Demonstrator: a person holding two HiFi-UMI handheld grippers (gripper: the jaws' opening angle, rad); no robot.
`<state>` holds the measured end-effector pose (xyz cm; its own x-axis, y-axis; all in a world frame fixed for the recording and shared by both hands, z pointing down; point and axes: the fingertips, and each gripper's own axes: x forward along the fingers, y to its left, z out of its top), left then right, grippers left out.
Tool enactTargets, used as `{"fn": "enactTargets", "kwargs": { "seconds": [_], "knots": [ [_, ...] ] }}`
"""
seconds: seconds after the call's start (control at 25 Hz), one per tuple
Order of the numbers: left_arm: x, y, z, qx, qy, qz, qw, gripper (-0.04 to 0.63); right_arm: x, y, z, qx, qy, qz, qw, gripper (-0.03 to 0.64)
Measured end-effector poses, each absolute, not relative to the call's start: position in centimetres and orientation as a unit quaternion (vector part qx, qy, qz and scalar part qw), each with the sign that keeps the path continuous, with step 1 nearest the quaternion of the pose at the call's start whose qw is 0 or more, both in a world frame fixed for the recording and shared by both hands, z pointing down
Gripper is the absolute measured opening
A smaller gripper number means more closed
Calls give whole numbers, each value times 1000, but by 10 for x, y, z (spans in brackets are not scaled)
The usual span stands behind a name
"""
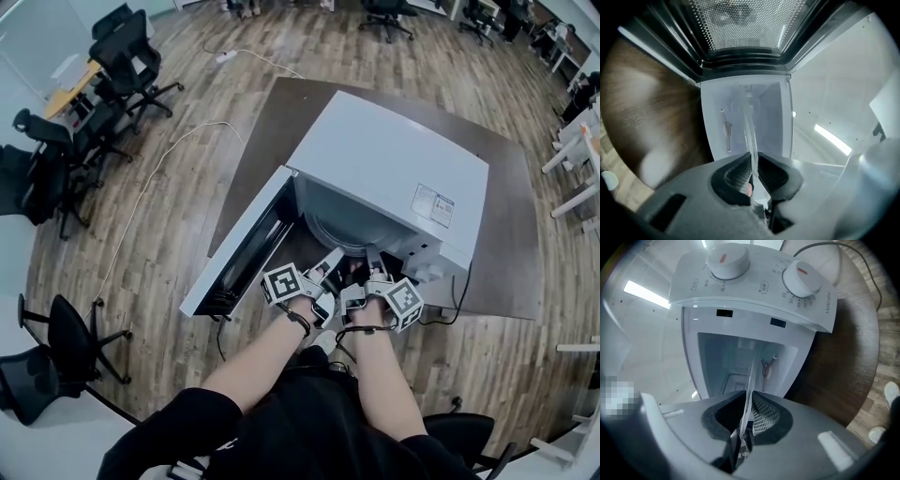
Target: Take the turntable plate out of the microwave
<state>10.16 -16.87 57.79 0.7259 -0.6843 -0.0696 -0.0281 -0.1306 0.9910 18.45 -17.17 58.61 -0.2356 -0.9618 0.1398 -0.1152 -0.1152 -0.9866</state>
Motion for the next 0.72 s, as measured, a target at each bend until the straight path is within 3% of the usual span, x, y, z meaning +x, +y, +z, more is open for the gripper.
{"fn": "enactTargets", "kwargs": {
  "seconds": [0.72],
  "knots": [
    [63,-102,555,724,-195,-239,618,41,146,-97,565,-527,535,-526,399,49]
  ]
}}
